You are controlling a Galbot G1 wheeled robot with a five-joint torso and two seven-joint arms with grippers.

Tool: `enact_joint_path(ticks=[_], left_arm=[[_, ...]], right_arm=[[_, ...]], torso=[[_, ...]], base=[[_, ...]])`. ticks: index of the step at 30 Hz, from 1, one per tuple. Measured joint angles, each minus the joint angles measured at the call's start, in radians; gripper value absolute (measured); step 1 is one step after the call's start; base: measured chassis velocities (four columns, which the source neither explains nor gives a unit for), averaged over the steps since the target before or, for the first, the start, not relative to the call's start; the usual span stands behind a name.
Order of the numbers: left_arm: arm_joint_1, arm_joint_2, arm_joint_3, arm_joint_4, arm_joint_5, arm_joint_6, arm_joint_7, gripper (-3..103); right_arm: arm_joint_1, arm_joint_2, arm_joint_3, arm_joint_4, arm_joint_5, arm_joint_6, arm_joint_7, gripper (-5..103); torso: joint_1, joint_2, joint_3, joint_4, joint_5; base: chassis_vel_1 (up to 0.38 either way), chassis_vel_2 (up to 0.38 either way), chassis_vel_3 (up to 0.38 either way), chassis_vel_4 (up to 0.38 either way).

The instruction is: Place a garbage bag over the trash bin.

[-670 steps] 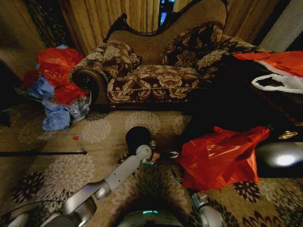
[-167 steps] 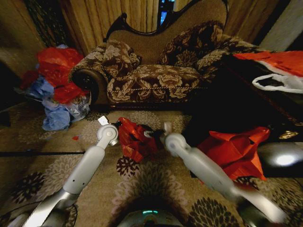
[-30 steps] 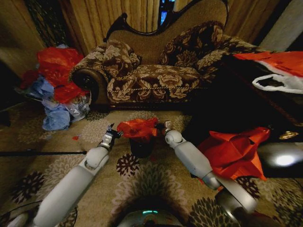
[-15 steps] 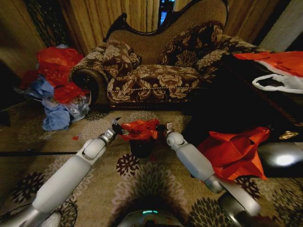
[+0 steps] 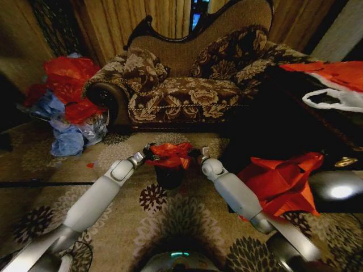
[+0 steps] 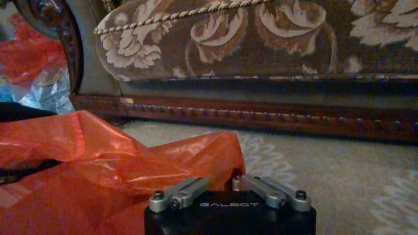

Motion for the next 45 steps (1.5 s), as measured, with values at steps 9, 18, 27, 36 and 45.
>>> enact_joint_path(ticks=[9, 18, 27, 36, 45], left_arm=[[-0.016, -0.031, 0.015, 0.041, -0.028, -0.003, -0.022, 35], [-0.022, -0.044, 0.03, 0.045, -0.078, 0.01, -0.09, 3], [-0.031, -0.064, 0.049, 0.011, -0.168, 0.113, -0.258, 0], [-0.062, -0.104, 0.086, -0.013, -0.343, 0.204, -0.554, 0], [-0.069, -0.123, 0.093, -0.009, -0.412, 0.212, -0.677, 0]], right_arm=[[-0.015, -0.01, -0.01, 0.036, 0.014, -0.002, -0.001, 0], [-0.015, -0.031, -0.019, 0.083, 0.032, -0.002, -0.004, 0], [-0.038, -0.051, -0.025, 0.138, 0.043, -0.001, 0.004, 0], [-0.078, -0.091, -0.022, 0.232, 0.055, -0.008, 0.047, 21], [-0.149, -0.16, 0.029, 0.395, 0.23, -0.048, 0.136, 54]], torso=[[0.0, 0.0, 0.0, 0.0001, 0.0], [0.0, 0.0, 0.0, 0.0001, -0.0002], [0.0, 0.0, 0.0, 0.0, 0.0], [0.0, 0.0, 0.0, 0.0, 0.0], [0.0, 0.0, 0.0, 0.0001, -0.0001]], base=[[0.0, 0.0, 0.0, 0.0], [0.0, 0.0, 0.0, 0.0], [0.0, 0.0, 0.0, 0.0], [0.0, 0.0, 0.0, 0.0], [0.0, 0.0, 0.0, 0.0]])
